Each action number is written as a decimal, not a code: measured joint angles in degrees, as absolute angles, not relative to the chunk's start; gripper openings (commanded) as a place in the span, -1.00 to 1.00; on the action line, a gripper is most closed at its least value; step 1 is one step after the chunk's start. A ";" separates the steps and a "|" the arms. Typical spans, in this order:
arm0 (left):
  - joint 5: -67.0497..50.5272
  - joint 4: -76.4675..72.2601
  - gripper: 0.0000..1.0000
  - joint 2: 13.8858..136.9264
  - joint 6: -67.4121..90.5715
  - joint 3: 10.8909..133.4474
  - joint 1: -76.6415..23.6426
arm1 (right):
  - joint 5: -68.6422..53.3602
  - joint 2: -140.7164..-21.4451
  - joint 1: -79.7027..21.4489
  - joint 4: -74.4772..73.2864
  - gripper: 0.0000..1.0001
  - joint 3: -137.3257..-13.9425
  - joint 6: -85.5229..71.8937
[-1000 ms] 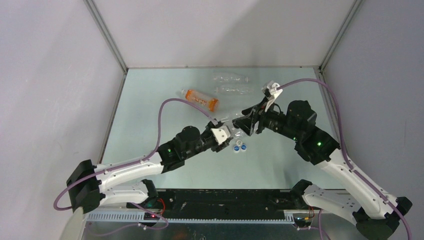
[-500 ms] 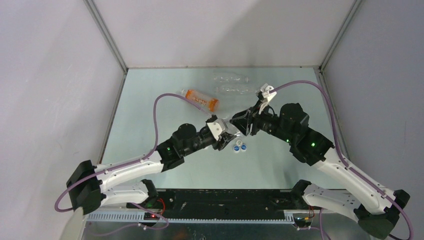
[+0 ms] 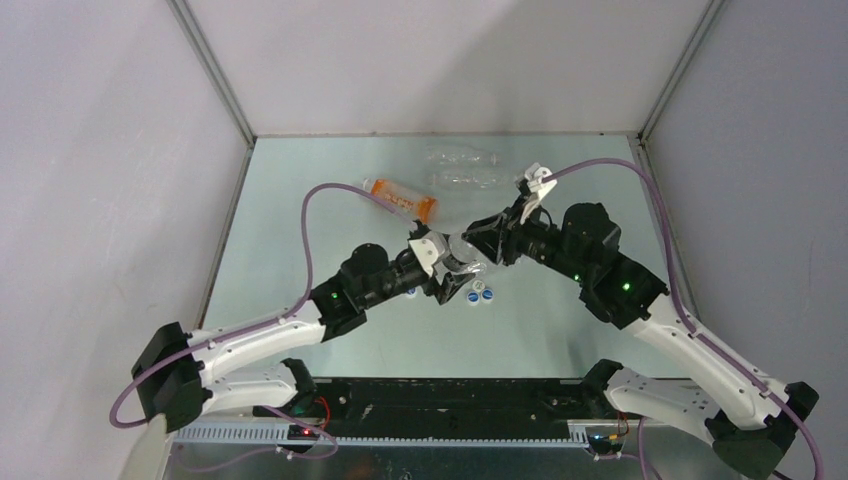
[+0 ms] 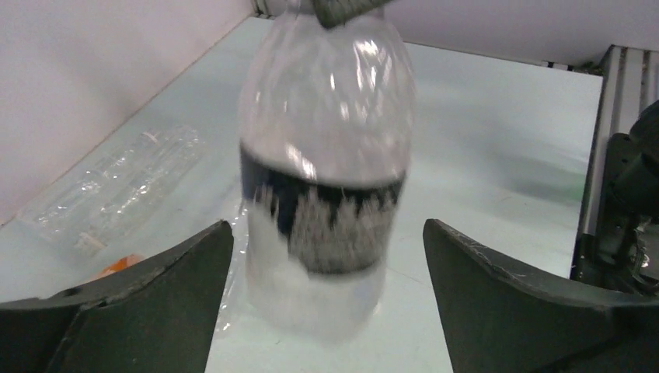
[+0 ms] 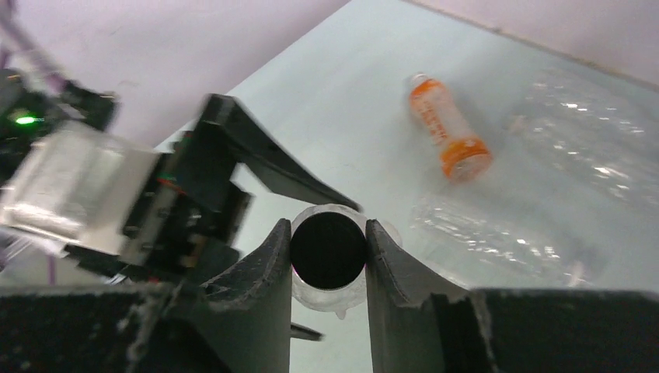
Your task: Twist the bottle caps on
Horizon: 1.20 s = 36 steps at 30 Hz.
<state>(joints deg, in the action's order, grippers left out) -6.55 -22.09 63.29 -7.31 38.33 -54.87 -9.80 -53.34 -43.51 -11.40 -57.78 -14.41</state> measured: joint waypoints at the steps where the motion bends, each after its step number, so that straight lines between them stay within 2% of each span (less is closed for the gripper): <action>1: -6.48 -21.91 0.99 62.72 -7.31 38.11 -54.35 | -9.67 -53.32 -42.22 -11.42 -1.00 -57.78 -13.98; 12: -4.86 -14.31 0.99 51.77 -5.72 37.41 -45.91 | -4.47 -54.57 -24.45 -12.38 -1.00 -57.78 -5.54; 22: 1.48 0.32 0.99 39.88 -1.96 37.54 -26.81 | -1.19 -66.02 -5.30 -2.63 -1.00 -54.37 -2.17; 28: 7.01 3.73 0.99 36.21 -2.00 37.54 -18.41 | -0.86 -75.72 1.02 4.69 -1.00 -52.60 -2.04; 36: 7.77 3.70 0.99 36.03 -1.43 37.30 -16.36 | -0.75 -83.02 3.68 9.78 -0.91 -52.05 -2.02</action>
<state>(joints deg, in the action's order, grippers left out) 7.77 3.70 36.03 -1.43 37.30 -16.36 -0.75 -83.02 3.68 9.78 -52.05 -2.02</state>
